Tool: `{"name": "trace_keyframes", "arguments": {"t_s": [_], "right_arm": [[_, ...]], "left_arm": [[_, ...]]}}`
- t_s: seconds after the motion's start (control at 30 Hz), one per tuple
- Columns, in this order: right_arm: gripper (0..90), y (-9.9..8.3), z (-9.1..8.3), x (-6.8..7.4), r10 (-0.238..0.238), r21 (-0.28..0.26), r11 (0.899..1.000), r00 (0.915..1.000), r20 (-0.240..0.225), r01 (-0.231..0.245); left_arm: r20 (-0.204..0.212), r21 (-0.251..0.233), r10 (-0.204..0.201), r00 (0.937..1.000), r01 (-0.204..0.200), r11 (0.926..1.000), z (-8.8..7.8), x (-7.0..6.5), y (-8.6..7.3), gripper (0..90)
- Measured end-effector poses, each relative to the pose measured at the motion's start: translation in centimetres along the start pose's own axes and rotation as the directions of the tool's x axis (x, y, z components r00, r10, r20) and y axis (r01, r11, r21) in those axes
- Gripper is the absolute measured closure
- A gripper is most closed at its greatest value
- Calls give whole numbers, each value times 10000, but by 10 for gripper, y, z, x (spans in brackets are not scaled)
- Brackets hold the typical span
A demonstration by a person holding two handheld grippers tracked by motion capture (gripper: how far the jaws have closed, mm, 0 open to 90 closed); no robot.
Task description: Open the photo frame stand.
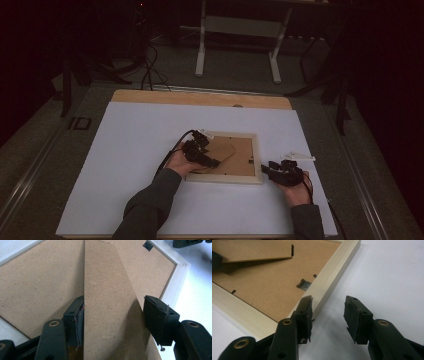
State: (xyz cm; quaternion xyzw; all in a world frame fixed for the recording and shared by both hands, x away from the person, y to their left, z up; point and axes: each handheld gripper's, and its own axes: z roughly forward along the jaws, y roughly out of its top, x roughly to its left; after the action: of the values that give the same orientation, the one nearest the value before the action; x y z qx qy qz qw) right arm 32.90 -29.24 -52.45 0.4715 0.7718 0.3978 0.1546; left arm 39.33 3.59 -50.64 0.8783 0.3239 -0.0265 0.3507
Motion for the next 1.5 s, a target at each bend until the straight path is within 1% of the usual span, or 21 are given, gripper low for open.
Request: {"name": "trace_keyframes", "arguments": {"t_s": [0.1,0.2,0.37,0.4,0.57,0.77,0.87,1.07,1.17,1.2,1.3,1.33,1.37,1.4,1.43,1.47,1.5], "right_arm": [[575,0,0,0,14,12,10000,10000,6,-14],[575,0,0,0,18,9,10000,10000,0,-18],[576,0,0,0,24,10,10000,10000,-8,-24],[575,0,0,0,30,11,10000,10000,-12,-30],[575,0,0,0,-13,11,10000,10000,-12,13],[575,0,0,0,-13,6,10000,10000,-5,13],[576,0,0,0,-4,11,10000,10000,-8,4],[576,0,0,1,-29,29,10000,10000,-24,29],[576,0,0,1,-26,30,10000,10000,-18,26],[576,0,0,1,-27,27,10000,10000,-23,27],[576,0,0,1,-26,31,10000,10000,-14,26],[576,0,1,1,-50,17,10000,10000,-12,50],[576,0,1,1,-50,17,10000,10000,-12,50],[576,0,1,2,-58,30,10000,10000,-23,58],[576,0,1,2,-58,30,10000,10000,-23,58],[576,1,1,3,-65,24,10000,10000,-45,65],[576,1,1,3,-70,8,10000,10000,-49,70]], "left_arm": [[-87,-106,48,10000,-49,9999,-1,-1,0,388],[-303,-216,42,9995,-48,9998,-1,-1,0,394],[-459,-212,105,9989,-115,9997,-2,-2,0,396],[-599,-264,157,9981,-173,9995,-2,-3,1,396],[-849,-374,112,9963,-144,9992,-3,-4,1,397],[-1000,-391,149,9949,-189,9991,-3,-4,1,397],[-1129,-346,243,9933,-283,9990,-4,-4,1,396],[-1233,-337,210,9922,-254,9991,-6,-4,0,396],[-1325,-349,256,9908,-305,9989,-7,-4,-1,396],[-1460,-314,390,9885,-440,9985,-8,-5,-1,396],[-1519,-377,428,9875,-491,9981,-8,-6,-1,395],[-1612,-363,563,9853,-629,9974,-9,-7,-1,395],[-1612,-363,563,9853,-629,9974,-9,-7,-1,395],[-1712,-425,647,9831,-730,9964,-9,-9,-2,395],[-1712,-425,647,9831,-730,9964,-9,-9,-2,395],[-1850,-415,780,9796,-871,9953,-10,-12,-2,395],[-1897,-470,815,9784,-920,9947,-10,-13,-2,395]]}}
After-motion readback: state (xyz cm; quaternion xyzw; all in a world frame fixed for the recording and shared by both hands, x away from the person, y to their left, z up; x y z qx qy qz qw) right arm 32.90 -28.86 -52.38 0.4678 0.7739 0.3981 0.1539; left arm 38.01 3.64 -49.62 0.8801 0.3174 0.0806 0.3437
